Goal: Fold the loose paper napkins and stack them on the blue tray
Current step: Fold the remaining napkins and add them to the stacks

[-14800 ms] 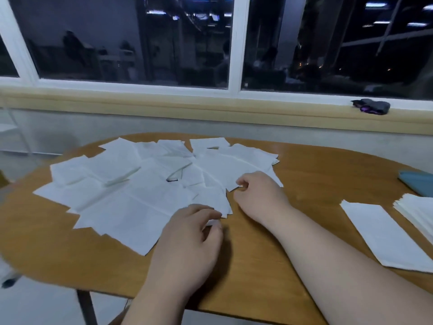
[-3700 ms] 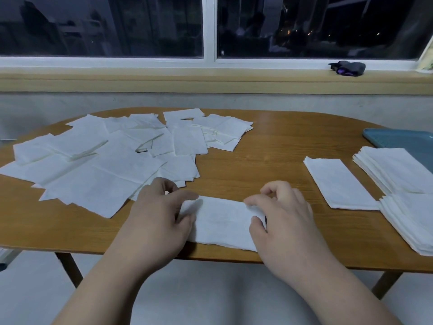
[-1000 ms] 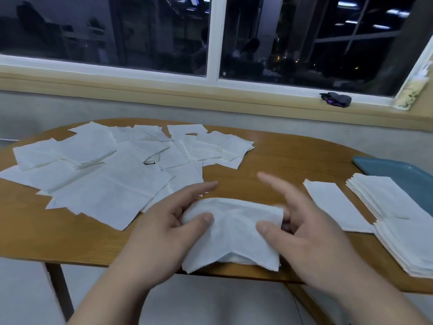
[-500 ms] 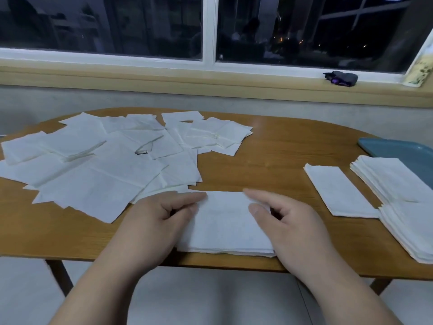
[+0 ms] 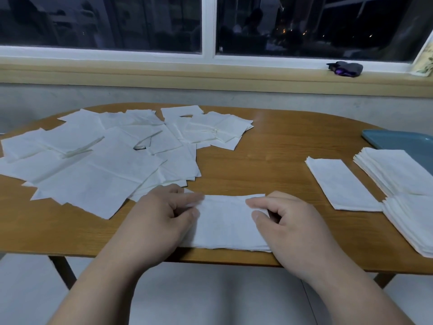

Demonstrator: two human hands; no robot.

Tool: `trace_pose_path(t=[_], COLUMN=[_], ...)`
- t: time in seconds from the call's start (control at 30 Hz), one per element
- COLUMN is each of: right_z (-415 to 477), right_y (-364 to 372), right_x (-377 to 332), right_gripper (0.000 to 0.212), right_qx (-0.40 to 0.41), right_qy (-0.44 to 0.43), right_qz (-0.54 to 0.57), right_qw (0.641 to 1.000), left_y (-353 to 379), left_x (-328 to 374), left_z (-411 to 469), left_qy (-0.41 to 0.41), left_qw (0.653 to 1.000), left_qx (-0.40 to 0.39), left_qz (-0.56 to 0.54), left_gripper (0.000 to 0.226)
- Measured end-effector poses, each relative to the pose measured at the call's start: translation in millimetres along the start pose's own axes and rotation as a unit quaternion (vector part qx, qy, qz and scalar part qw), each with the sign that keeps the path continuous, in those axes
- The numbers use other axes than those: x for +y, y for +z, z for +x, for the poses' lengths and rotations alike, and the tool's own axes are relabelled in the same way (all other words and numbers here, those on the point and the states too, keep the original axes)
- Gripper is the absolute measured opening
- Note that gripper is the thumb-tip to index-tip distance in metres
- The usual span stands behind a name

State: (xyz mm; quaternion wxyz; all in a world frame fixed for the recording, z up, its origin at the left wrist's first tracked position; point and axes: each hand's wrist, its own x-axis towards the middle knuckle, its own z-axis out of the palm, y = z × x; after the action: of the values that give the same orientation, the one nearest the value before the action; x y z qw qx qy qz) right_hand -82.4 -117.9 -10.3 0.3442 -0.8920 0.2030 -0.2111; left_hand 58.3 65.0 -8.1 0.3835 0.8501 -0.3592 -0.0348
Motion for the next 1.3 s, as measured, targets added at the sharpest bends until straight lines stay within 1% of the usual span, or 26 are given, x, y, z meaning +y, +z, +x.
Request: trace_pose_path(t=[0.1,0.27,0.4,0.47,0.53,0.6,0.7,0.8,0.87,0.97,1.17,1.23,1.3], right_z=[0,1,0,-1,-2,-3,-3,-1,0,0,0,-1,-1], right_y=[2,4,4,2,2,3,4,6,7,8,8,7,7], right_x=[1,-1,-5,-5,-4,-4,-2,0,1,2,3,3,3], right_gripper=[0.028,0.035,0.038,0.037,0.034,0.031,0.025,0.033,0.039,0.042,0.039,0.030,0.027], right_qx=[-0.008,-0.023,-0.028,-0.019,-0.006,0.004,-0.011,-0.026,-0.025,-0.016,-0.012,-0.015,-0.018], right_qy=[-0.015,-0.015,-0.015,-0.021,-0.038,-0.055,-0.072,-0.076,-0.070,-0.065,-0.062,-0.065,-0.067], right_qz=[-0.038,-0.098,-0.146,-0.154,-0.160,-0.153,-0.148,-0.167,-0.172,-0.176,-0.177,-0.176,-0.173], right_qw=[0.999,0.995,0.989,0.988,0.986,0.987,0.986,0.983,0.982,0.982,0.982,0.982,0.983], left_y=[1,2,2,2,2,1,-1,-1,-2,-2,-1,1,3], left_x=[-1,-5,-7,-7,-7,-7,-8,-10,-9,-10,-9,-9,-9], left_z=[2,1,1,-1,-3,-6,-7,-7,-7,-8,-7,-6,-5], left_qy=[-0.002,-0.007,-0.001,0.024,0.047,0.069,0.104,0.100,0.101,0.100,0.090,0.076,0.072], left_qw=[1.000,0.999,0.998,0.998,0.998,0.997,0.992,0.991,0.991,0.990,0.991,0.994,0.995], left_qx=[-0.001,-0.017,-0.007,0.017,0.028,0.015,-0.032,-0.056,-0.061,-0.071,-0.067,-0.046,-0.018], left_qz=[0.012,0.038,0.057,0.061,0.039,0.028,0.059,0.063,0.067,0.069,0.073,0.063,0.064], left_gripper=[0.030,0.034,0.034,0.038,0.039,0.036,0.023,0.020,0.023,0.028,0.030,0.029,0.025])
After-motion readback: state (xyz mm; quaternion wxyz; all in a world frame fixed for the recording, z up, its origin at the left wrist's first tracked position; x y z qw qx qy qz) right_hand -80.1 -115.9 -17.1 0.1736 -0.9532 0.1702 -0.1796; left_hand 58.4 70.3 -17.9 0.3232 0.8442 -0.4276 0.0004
